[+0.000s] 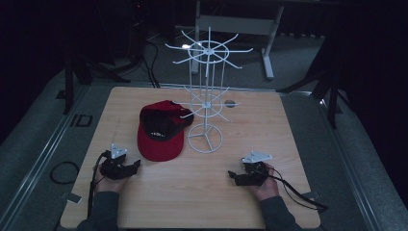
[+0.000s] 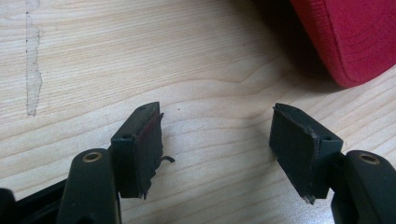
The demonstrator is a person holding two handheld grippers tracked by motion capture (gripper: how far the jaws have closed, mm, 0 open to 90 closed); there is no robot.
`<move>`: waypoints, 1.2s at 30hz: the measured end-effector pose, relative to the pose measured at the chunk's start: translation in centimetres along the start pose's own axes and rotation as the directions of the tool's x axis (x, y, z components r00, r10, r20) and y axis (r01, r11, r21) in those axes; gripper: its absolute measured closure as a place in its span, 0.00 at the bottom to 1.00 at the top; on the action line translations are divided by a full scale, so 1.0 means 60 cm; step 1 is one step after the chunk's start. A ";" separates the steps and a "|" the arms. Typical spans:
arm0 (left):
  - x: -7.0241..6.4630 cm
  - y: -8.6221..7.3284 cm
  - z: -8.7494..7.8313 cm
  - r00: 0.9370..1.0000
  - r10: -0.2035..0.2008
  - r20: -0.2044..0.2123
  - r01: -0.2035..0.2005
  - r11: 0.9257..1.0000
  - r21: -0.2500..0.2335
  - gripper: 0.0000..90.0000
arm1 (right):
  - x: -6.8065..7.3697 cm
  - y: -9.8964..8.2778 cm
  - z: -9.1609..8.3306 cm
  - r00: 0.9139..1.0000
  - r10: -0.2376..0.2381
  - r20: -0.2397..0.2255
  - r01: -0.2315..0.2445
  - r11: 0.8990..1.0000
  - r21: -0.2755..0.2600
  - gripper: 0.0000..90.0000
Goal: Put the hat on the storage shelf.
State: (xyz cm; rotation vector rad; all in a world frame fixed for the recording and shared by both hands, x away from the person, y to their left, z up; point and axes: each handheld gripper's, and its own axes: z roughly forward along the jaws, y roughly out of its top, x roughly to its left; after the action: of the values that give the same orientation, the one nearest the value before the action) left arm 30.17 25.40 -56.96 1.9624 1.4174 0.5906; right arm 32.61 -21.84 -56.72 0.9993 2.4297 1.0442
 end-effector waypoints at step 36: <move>0.002 0.044 -0.037 0.996 -0.041 0.084 0.043 0.999 -0.022 0.58 | -0.001 0.000 0.000 1.000 -0.003 -0.002 0.003 1.000 0.000 0.23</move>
State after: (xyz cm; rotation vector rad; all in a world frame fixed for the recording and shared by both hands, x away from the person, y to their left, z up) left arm 30.45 25.49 -53.53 1.9118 1.3908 0.4983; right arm 32.67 -21.85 -56.72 0.9952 2.4315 1.0446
